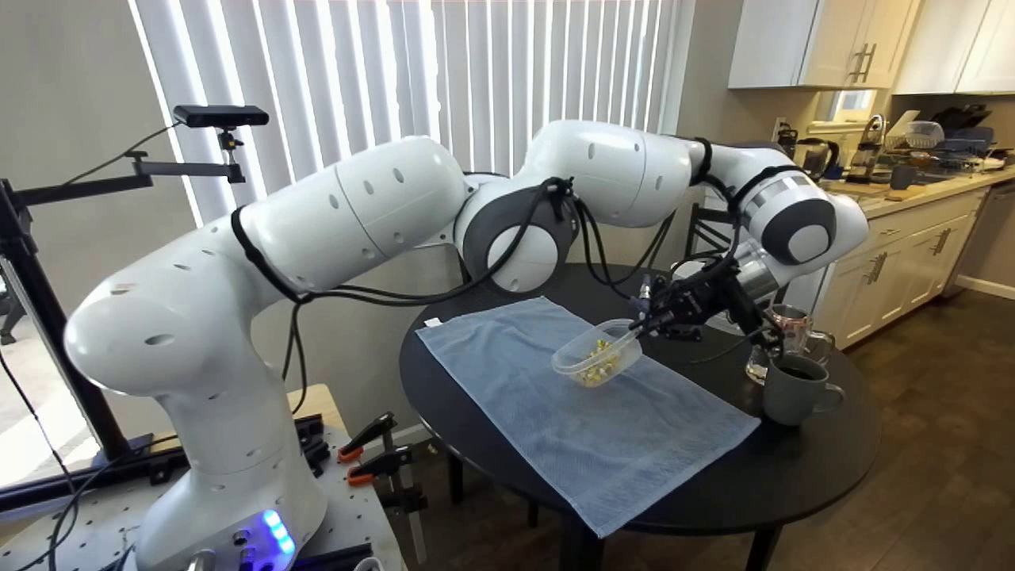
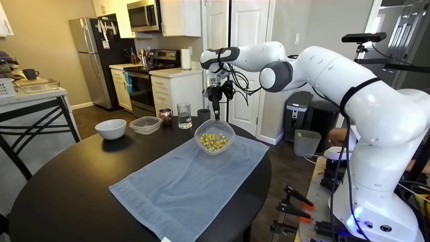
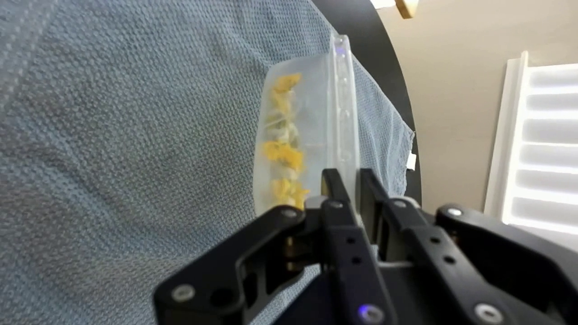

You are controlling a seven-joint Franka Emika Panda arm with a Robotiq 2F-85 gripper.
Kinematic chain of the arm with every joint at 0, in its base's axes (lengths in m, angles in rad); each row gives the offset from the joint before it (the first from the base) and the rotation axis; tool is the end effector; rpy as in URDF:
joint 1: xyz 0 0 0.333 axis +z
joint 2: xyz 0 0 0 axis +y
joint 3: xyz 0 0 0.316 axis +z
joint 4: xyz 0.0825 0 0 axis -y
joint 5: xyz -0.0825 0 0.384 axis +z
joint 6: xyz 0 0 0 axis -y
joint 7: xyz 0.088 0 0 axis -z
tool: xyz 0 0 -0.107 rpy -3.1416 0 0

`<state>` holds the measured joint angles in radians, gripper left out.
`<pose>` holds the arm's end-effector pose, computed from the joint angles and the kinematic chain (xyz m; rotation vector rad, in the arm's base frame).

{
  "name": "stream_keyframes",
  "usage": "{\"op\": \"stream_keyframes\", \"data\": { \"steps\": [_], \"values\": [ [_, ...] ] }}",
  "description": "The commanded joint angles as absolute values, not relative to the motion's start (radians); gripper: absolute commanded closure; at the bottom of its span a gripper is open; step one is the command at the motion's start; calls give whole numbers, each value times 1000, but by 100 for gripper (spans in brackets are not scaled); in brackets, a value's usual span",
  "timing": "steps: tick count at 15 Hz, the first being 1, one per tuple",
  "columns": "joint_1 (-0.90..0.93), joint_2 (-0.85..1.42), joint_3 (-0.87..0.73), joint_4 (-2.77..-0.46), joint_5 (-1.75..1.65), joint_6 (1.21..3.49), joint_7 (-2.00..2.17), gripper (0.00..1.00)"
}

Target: Pour the contents of the lunchbox onto the blue towel on the table

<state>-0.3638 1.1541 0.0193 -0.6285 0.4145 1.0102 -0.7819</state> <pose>0.6814 -0.1929 0.2598 -2.2414 -0.5867 0.5034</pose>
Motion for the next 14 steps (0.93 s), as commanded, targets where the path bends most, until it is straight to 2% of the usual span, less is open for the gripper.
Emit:
{"op": "stream_keyframes", "data": {
  "steps": [1,14],
  "values": [
    [-306,1097,-21,-659,322,1040,-825,95],
    [-48,1016,-141,-660,-28,1147,-805,95]
  ]
}}
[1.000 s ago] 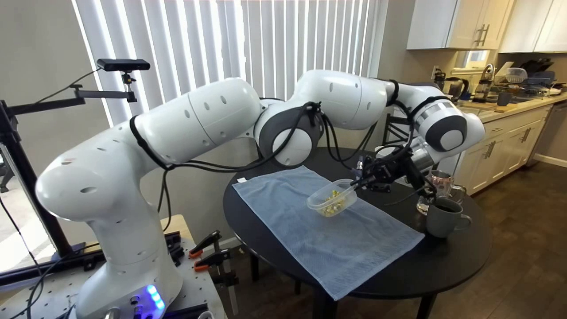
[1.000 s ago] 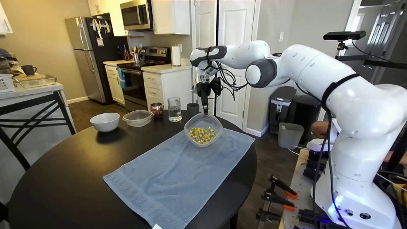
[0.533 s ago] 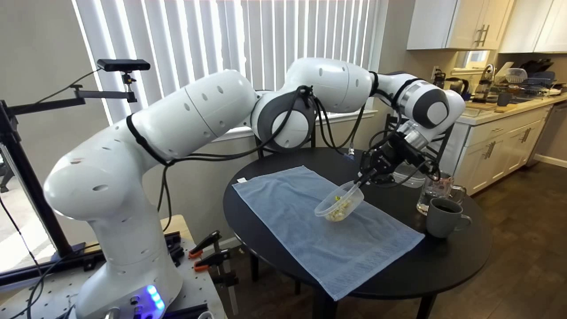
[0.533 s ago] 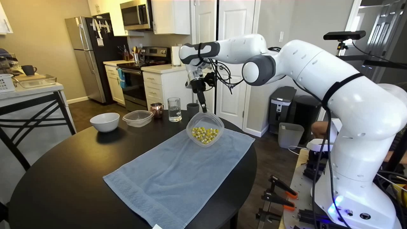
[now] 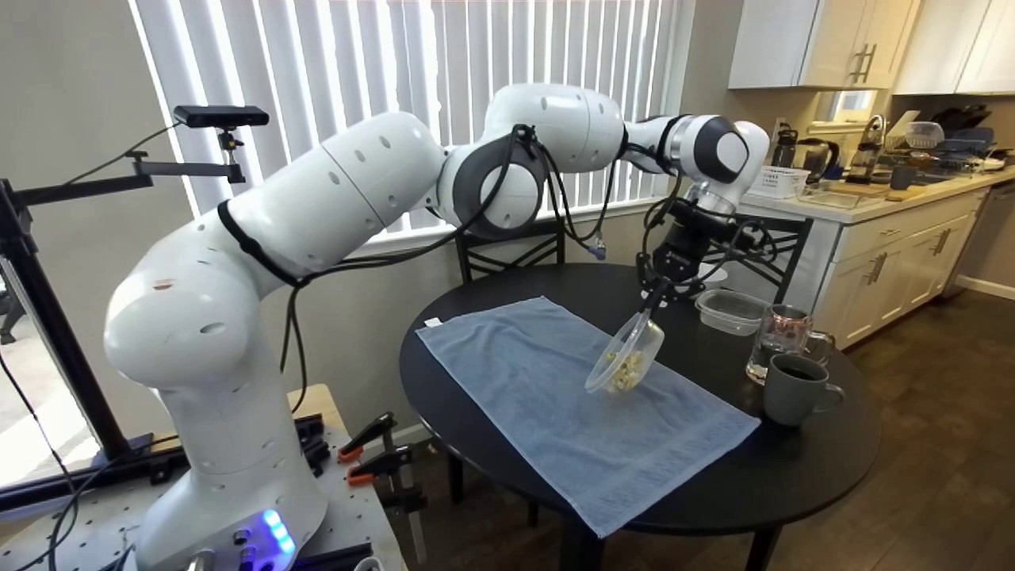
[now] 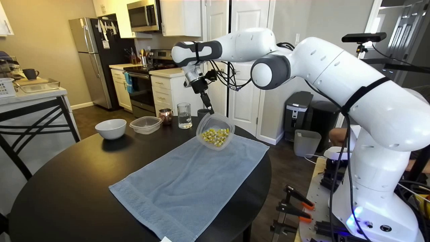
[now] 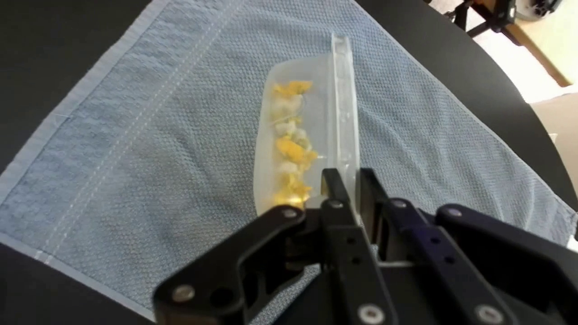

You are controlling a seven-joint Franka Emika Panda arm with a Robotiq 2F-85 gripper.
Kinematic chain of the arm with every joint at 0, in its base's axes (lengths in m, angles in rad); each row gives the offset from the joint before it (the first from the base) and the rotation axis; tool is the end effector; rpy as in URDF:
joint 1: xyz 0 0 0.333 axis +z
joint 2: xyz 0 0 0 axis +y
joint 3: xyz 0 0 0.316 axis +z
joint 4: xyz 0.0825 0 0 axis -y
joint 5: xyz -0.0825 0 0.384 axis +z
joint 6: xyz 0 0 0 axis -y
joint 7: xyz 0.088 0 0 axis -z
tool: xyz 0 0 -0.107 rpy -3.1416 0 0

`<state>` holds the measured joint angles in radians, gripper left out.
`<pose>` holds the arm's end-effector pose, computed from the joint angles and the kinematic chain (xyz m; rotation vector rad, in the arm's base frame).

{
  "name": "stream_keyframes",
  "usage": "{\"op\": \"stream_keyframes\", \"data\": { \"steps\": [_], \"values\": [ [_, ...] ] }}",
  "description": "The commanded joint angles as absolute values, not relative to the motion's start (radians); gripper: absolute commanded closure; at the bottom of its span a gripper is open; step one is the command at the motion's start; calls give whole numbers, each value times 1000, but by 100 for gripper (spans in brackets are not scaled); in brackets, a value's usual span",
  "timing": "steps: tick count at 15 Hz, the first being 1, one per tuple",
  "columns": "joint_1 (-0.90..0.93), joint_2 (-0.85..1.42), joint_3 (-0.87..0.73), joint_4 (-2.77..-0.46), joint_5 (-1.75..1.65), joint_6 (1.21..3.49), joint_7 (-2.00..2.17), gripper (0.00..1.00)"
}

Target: Pour the contents of the lunchbox onto the blue towel on the table

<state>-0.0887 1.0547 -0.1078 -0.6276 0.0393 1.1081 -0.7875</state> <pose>0.7155 -0.0982 0.3203 -2.6926 -0.8701 0.7770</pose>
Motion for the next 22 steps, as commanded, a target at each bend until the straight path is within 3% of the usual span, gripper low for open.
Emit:
{"op": "stream_keyframes", "data": {
  "steps": [1,22],
  "values": [
    [-37,1010,-148,-661,-46,1156,-801,95],
    [218,956,-187,-749,-294,1374,-821,95]
  ]
}}
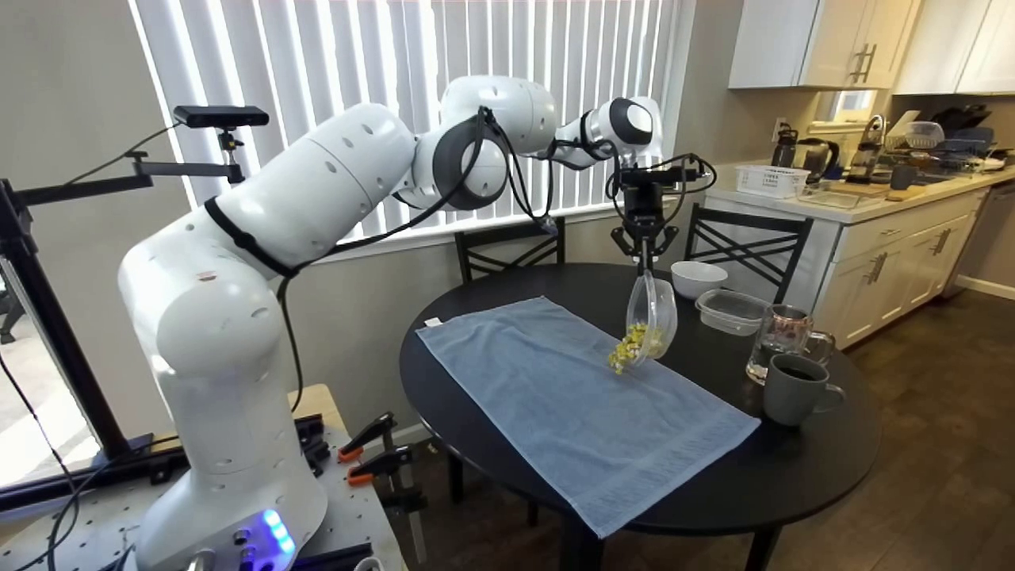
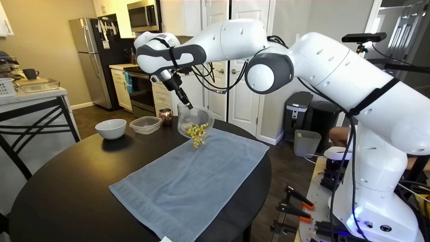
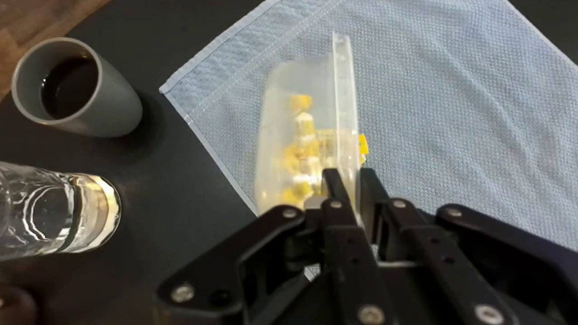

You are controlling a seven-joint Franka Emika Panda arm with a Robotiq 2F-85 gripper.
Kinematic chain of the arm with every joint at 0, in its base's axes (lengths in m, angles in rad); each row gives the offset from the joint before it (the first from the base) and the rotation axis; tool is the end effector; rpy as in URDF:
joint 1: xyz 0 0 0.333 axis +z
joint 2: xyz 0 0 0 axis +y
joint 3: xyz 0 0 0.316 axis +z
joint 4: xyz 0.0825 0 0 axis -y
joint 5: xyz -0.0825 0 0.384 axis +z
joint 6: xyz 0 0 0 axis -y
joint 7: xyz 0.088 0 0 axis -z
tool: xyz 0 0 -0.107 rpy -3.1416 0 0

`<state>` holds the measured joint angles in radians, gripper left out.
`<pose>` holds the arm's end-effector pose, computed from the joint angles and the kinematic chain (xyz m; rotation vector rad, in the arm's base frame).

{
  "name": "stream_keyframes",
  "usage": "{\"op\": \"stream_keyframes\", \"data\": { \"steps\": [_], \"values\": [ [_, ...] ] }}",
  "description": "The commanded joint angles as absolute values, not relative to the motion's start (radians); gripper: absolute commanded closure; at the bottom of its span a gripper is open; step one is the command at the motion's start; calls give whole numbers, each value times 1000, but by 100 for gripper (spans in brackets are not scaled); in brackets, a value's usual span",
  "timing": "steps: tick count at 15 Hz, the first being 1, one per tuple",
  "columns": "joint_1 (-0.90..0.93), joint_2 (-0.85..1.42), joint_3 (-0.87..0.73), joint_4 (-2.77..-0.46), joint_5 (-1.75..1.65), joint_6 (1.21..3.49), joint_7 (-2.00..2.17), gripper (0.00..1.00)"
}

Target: Pour the contents of the lunchbox onto the blue towel on the table

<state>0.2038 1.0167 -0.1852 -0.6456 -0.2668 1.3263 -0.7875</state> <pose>0.7490 0.0503 0.3612 2.5375 1.1402 -0.6380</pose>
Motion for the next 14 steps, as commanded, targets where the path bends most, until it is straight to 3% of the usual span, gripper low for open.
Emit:
{"op": "stream_keyframes", "data": {
  "steps": [1,5,14],
  "values": [
    [220,952,-186,-759,-294,1377,-822,95],
    [217,927,-187,-838,-302,1448,-827,95],
    [271,759,-226,-1181,-494,1832,-764,95]
  ]
}}
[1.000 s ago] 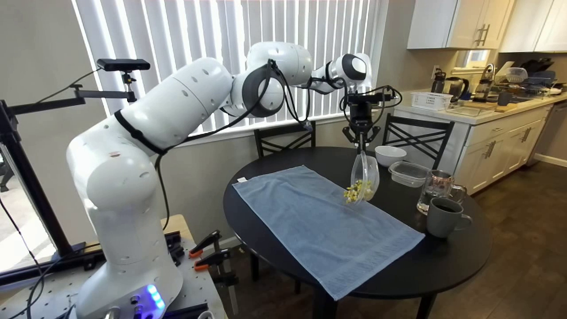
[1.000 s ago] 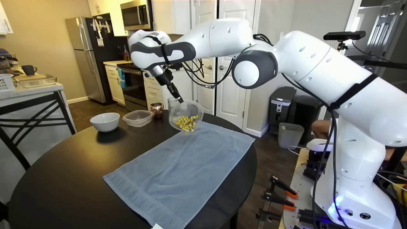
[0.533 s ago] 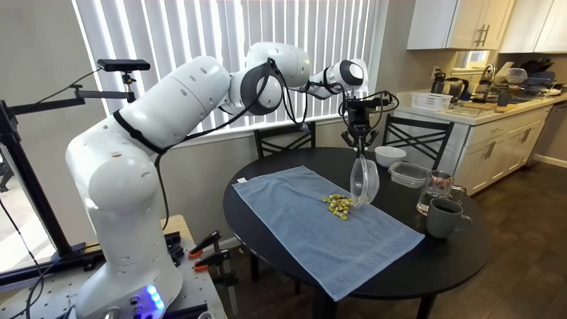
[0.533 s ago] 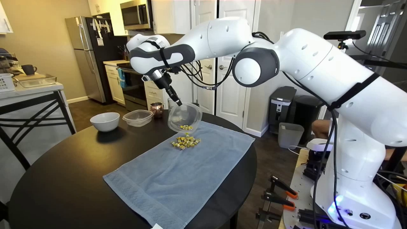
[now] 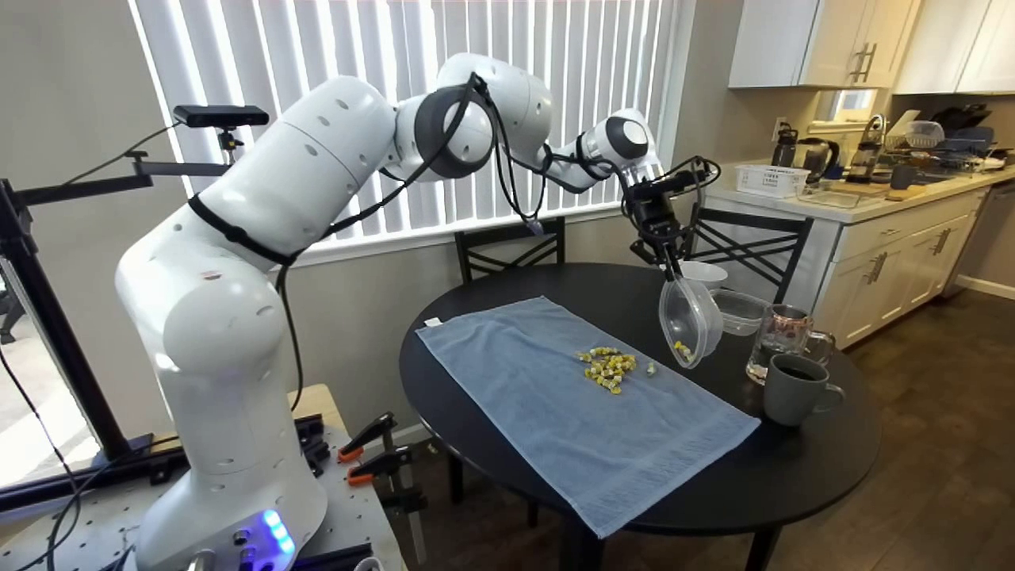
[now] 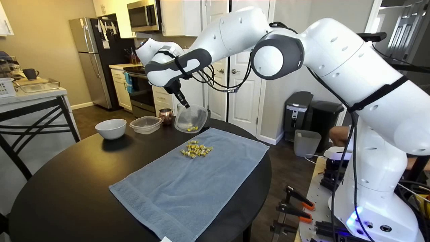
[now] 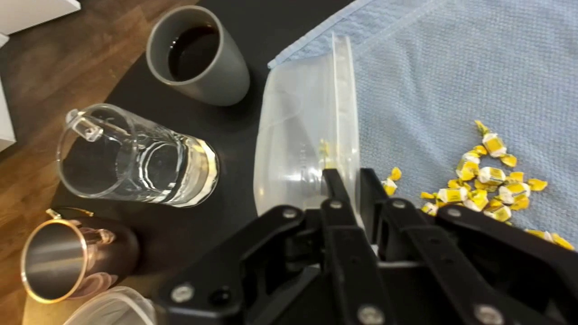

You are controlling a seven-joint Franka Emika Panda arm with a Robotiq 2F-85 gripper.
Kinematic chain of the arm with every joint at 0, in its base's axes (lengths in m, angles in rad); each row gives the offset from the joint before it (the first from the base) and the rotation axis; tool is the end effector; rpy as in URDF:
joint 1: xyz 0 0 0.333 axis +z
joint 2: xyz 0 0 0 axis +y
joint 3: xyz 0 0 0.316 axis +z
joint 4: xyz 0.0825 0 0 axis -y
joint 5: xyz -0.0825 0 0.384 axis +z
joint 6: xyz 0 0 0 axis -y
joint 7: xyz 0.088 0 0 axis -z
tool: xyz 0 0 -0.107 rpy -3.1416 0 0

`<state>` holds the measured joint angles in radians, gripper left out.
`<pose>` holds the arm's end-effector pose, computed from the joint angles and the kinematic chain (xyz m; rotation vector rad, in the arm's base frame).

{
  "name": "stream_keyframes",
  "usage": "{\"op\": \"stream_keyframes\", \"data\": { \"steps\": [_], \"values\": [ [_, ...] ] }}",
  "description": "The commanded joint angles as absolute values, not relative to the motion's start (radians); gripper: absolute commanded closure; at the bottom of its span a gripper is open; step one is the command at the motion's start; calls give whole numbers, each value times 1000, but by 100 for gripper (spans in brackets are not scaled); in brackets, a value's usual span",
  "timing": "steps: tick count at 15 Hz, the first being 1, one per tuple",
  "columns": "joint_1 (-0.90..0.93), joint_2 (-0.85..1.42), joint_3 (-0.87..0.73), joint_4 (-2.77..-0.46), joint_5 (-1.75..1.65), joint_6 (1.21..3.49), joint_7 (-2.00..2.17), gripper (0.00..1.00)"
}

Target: Pour the contents of the lunchbox onto the blue towel on the table

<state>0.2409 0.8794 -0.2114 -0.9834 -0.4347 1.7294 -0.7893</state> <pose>0.7627 0.0428 0.3444 2.2926 1.2261 -0.4260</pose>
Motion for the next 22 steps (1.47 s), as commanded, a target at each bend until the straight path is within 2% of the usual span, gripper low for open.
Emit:
{"op": "stream_keyframes", "data": {
  "steps": [1,2,7,11,15,22],
  "values": [
    [274,737,-224,-1221,-504,1850,-763,95],
    [242,712,-163,-1253,-550,1848,-747,95],
    [201,616,-98,-1409,-588,1831,-744,95],
    [116,592,-42,-1443,-515,1773,-803,95],
    [-10,628,-5,-1380,-371,1665,-916,95],
    [-205,805,-15,-1100,-148,1369,-1006,95]
  ]
}}
